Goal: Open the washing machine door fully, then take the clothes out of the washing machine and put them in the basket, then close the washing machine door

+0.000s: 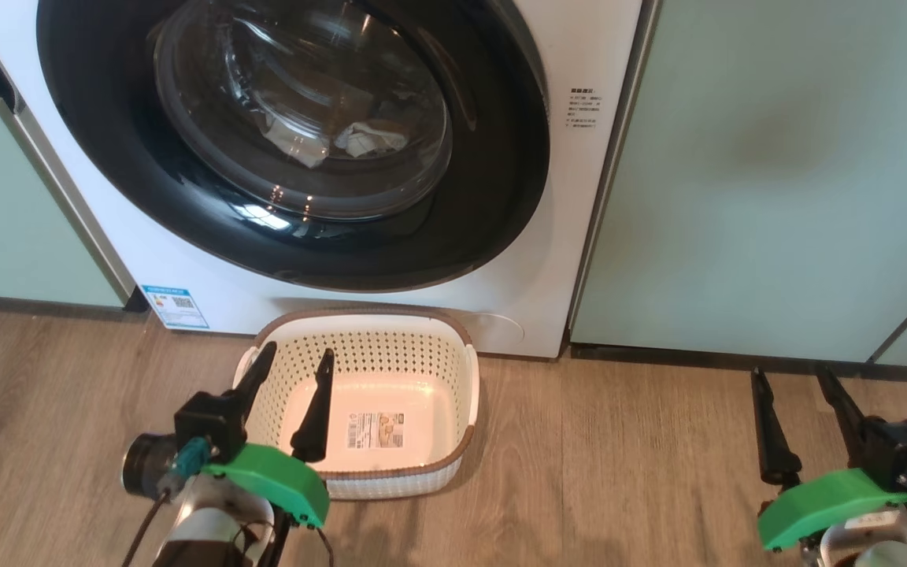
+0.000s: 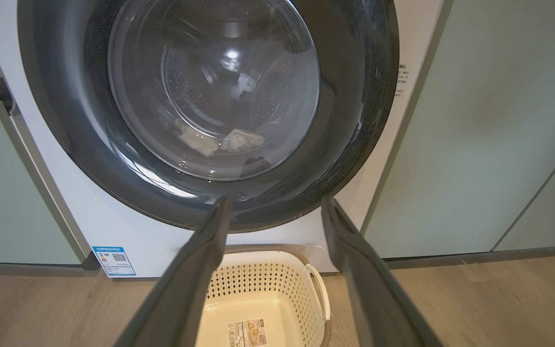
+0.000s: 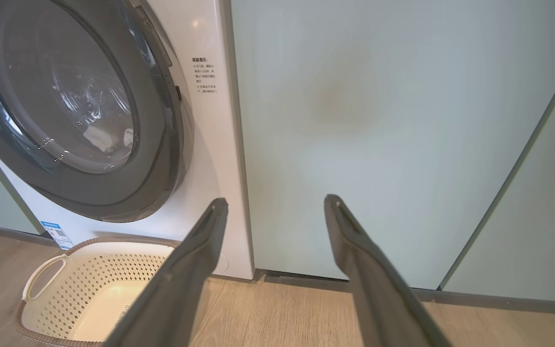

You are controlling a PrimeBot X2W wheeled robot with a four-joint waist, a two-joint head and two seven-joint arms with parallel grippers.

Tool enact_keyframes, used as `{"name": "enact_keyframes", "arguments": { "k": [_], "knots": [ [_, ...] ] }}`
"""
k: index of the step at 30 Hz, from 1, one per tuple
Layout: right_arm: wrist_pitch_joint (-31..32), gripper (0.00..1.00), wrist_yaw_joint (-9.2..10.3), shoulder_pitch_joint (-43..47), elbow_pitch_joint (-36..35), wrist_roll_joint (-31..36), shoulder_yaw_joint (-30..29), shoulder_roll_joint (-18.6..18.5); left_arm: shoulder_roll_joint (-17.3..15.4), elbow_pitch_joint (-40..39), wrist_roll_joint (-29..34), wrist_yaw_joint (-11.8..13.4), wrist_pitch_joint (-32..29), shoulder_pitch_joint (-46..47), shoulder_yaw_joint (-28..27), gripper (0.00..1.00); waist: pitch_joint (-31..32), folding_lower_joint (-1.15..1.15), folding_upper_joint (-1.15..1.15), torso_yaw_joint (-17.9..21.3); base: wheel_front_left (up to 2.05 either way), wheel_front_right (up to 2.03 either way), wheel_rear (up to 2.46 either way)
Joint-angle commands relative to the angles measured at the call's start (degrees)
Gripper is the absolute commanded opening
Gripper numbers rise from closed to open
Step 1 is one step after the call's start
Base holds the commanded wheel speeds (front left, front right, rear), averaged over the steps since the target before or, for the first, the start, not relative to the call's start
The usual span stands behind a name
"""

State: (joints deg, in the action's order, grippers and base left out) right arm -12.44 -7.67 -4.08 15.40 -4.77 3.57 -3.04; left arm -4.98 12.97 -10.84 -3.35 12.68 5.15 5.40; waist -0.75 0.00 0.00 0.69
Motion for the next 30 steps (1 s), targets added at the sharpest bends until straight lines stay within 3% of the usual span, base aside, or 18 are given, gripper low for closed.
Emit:
{"name": "enact_keyframes", "arguments": {
  "k": [1, 9, 30],
  "knots": [
    [-1.10, 1.00, 0.17, -3.74, -2.34, 1.88, 1.10, -0.12, -1.19, -2.06, 1.90, 0.32, 0.86, 3.55, -1.87, 1.00, -0.06, 0.00, 0.00, 0.00, 0.00, 0.00, 0.00],
    [-2.44, 1.00, 0.18, -3.96, -3.17, 6.32, 1.13, -0.03, -0.83, -2.08, 6.66, 0.85, 2.20, 4.28, -2.24, 1.00, -0.88, 0.00, 0.00, 0.03, 0.00, 0.00, 0.00],
    [-2.56, 1.00, 0.19, -3.04, -2.57, -1.44, -1.67, 0.15, -0.09, -1.81, 7.12, 0.49, 2.31, 4.37, -3.09, 1.00, -0.91, 0.00, 0.00, -0.07, 0.00, 0.00, 0.00]
  ]
}}
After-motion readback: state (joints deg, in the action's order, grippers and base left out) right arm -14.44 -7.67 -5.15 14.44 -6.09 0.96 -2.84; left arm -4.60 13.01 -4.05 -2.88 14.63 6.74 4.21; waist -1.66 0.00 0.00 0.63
